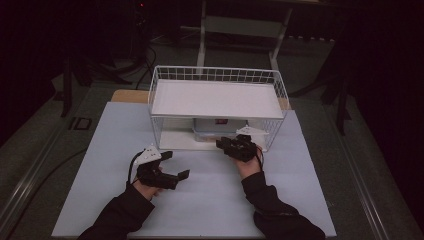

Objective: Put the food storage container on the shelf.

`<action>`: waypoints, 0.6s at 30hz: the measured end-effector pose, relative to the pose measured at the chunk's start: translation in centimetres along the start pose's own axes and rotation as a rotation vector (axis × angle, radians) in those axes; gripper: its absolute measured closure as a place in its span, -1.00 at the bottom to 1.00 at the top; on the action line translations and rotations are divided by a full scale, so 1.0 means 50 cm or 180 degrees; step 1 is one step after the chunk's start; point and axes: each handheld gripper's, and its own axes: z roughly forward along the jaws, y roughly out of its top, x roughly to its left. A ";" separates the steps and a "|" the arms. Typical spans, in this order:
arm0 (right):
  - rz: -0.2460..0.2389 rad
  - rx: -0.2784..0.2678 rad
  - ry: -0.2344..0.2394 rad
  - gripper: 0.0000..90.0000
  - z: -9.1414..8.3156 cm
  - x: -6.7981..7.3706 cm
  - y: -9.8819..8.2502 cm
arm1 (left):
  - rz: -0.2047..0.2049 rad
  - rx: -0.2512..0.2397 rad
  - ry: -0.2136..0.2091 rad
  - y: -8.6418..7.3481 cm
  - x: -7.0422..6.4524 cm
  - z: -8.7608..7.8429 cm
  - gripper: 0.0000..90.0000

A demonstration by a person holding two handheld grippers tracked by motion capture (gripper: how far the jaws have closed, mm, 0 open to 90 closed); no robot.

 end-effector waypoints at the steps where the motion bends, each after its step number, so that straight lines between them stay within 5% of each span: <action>1: -0.0011 -0.0009 0.0013 0.16 -0.003 0.002 0.000 | -0.0002 -0.0008 -0.0012 0.001 -0.001 0.000 -0.98; 8: -0.0039 -0.0139 0.0280 -0.40 -0.035 0.013 -0.007 | 0.0059 -0.0038 -0.0050 0.007 -0.013 -0.006 -0.98; 18: -0.0247 -0.0212 0.0327 -0.62 -0.091 0.038 -0.019 | 0.0105 -0.0064 -0.0120 0.014 -0.023 -0.018 -0.98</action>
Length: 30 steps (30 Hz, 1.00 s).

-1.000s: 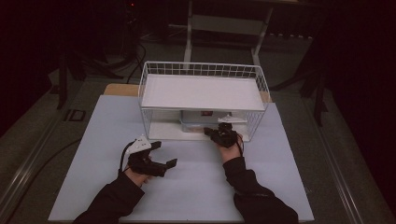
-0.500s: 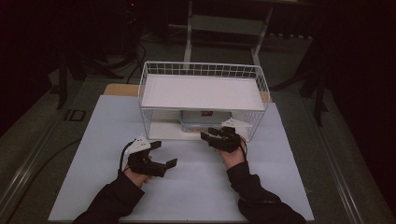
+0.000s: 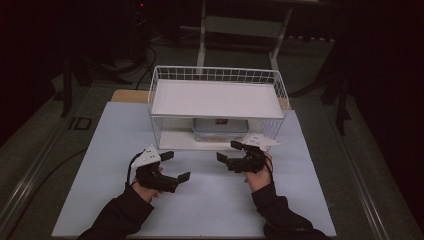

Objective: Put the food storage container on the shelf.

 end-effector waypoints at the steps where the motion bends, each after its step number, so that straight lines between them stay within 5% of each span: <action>1: -0.0012 -0.0019 0.0002 -0.64 -0.007 0.002 -0.002 | -0.0001 -0.0006 -0.0019 0.000 -0.001 -0.001 -0.99; 30: -0.0204 -0.0055 -0.0154 -0.61 -0.173 0.033 -0.076 | 0.0068 0.0047 0.0006 -0.032 -0.024 -0.084 -0.98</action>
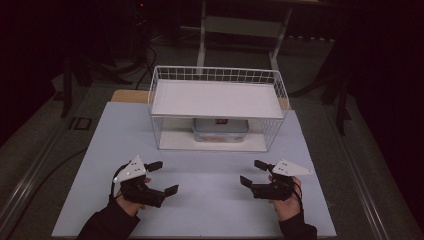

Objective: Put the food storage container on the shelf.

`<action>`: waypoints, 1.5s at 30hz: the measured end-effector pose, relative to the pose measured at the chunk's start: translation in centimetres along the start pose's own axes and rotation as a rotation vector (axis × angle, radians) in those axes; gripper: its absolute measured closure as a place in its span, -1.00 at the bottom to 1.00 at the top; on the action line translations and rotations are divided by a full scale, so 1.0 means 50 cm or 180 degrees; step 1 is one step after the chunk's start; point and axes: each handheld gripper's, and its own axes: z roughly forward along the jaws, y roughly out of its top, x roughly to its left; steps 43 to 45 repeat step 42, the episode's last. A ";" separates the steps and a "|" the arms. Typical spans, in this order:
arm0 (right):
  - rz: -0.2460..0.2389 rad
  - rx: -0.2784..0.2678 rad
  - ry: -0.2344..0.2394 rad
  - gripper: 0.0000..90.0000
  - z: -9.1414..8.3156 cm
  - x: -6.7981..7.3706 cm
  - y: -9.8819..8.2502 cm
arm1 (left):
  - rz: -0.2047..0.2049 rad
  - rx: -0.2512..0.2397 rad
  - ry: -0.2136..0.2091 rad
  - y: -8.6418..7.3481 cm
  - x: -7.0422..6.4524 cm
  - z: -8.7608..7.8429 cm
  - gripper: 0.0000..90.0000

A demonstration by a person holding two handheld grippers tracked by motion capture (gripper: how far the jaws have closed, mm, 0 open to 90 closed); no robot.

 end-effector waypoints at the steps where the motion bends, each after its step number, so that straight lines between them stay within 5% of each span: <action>1: 0.0001 -0.0004 -0.0012 -0.61 -0.005 0.000 -0.002 | -0.0008 -0.0004 -0.0001 -0.003 0.000 -0.002 -0.98; 16: 0.0052 0.0034 -0.0141 -0.61 -0.084 -0.005 -0.045 | -0.0051 0.0058 0.0012 -0.024 -0.004 -0.027 -0.98; 45: 0.0122 0.0186 -0.0068 -0.61 -0.077 -0.022 -0.061 | -0.0029 0.0156 -0.0062 -0.040 0.000 -0.009 -0.99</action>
